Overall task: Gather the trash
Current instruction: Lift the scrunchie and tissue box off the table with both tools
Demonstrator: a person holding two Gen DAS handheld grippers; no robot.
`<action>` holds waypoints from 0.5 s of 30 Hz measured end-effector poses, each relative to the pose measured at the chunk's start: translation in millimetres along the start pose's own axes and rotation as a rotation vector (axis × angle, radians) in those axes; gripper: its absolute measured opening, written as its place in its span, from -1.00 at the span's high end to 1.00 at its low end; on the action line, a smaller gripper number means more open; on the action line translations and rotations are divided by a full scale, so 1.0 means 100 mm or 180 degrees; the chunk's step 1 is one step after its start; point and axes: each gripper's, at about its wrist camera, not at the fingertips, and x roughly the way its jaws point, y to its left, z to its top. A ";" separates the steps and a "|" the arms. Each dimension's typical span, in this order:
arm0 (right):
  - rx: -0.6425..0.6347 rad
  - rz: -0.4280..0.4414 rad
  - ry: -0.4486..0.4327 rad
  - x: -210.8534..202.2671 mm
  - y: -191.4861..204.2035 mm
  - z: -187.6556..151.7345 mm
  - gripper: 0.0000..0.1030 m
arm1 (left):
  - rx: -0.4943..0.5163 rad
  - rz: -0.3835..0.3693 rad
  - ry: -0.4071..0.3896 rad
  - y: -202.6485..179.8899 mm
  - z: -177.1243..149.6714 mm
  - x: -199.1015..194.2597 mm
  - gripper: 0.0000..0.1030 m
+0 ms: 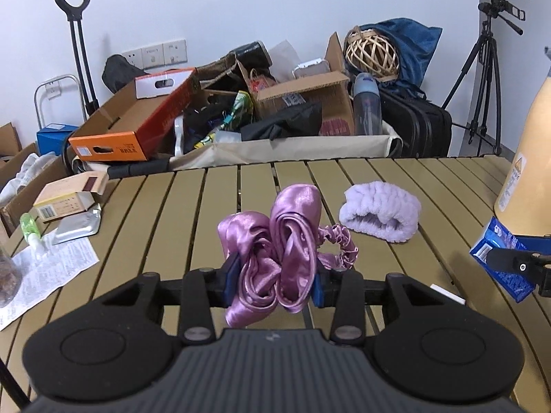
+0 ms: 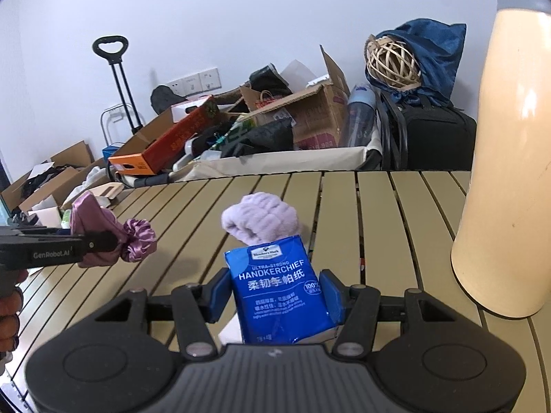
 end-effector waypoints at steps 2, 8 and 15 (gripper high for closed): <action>-0.0025 0.0015 -0.0016 -0.07 0.04 0.00 -0.06 | 0.0006 0.0010 -0.0031 0.00 0.00 -0.09 0.24; -0.0061 0.0052 -0.0063 -0.27 0.14 0.00 -0.06 | 0.0009 0.0020 -0.0098 0.01 -0.05 -0.34 0.24; -0.0110 0.0098 -0.0101 -0.50 0.26 -0.04 -0.06 | 0.0009 0.0032 -0.0141 0.03 -0.10 -0.63 0.24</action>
